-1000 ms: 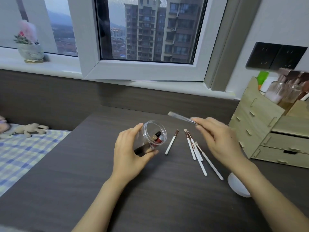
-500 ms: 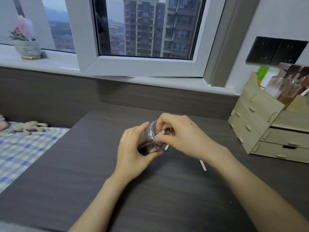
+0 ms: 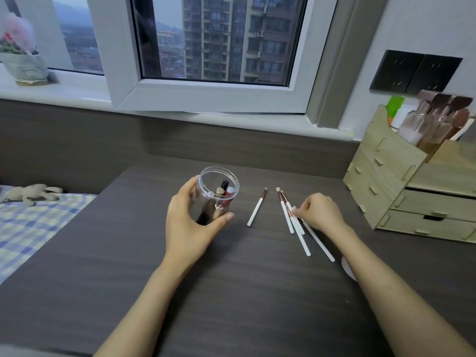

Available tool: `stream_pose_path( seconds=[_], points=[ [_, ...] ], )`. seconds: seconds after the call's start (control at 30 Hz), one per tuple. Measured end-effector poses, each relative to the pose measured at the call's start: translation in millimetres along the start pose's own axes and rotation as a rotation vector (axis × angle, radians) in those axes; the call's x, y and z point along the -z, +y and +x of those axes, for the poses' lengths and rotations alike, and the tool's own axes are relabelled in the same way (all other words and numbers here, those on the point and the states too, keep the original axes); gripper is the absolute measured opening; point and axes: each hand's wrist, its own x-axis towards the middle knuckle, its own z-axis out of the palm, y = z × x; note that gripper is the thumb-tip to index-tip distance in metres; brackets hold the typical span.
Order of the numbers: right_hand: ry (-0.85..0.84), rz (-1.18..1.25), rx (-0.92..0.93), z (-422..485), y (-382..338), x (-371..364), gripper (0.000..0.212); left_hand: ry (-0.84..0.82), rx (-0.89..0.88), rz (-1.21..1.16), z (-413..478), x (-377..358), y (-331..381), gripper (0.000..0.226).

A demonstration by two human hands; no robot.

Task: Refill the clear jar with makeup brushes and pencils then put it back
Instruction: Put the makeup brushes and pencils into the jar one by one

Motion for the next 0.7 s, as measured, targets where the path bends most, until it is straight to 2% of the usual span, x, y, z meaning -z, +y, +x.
stream_pose_path(
  seconds=[0.1, 0.2, 0.27, 0.33, 0.43, 0.5, 0.53, 0.6, 0.7],
  points=[
    [-0.059, -0.089, -0.067, 8, 8, -9, 0.025, 0.008, 0.011, -0.009, 0, 1, -1, 0.078],
    [-0.131, -0.089, -0.073, 12, 12, -8, 0.012, 0.005, 0.014, -0.016, 1, 1, -1, 0.078],
    [-0.072, -0.031, -0.06, 8, 11, 5, 0.01, -0.003, 0.0, -0.01, 0, 1, -1, 0.078],
    [0.135, 0.209, -0.006, 0, 2, 28, 0.008, -0.003, -0.014, -0.003, 0, 1, 0, 0.079],
    [0.374, 0.901, 0.224, -36, -37, 70, 0.006, -0.013, -0.031, 0.016, 0, -1, 0, 0.077],
    [0.394, 1.244, 0.433, -65, -65, 89, 0.013, -0.022, -0.049, 0.034, -1, -1, 1, 0.077],
    [0.357, 1.328, 0.522, -78, -78, 93, 0.017, -0.027, -0.055, 0.04, -1, -1, 2, 0.078],
    [0.242, 1.335, 0.618, -95, -99, 87, 0.022, -0.036, -0.061, 0.048, -1, 0, 2, 0.079],
    [0.169, 1.11, 0.639, -101, -114, 59, 0.028, -0.044, -0.08, 0.064, -1, 0, 4, 0.079]
  ],
)
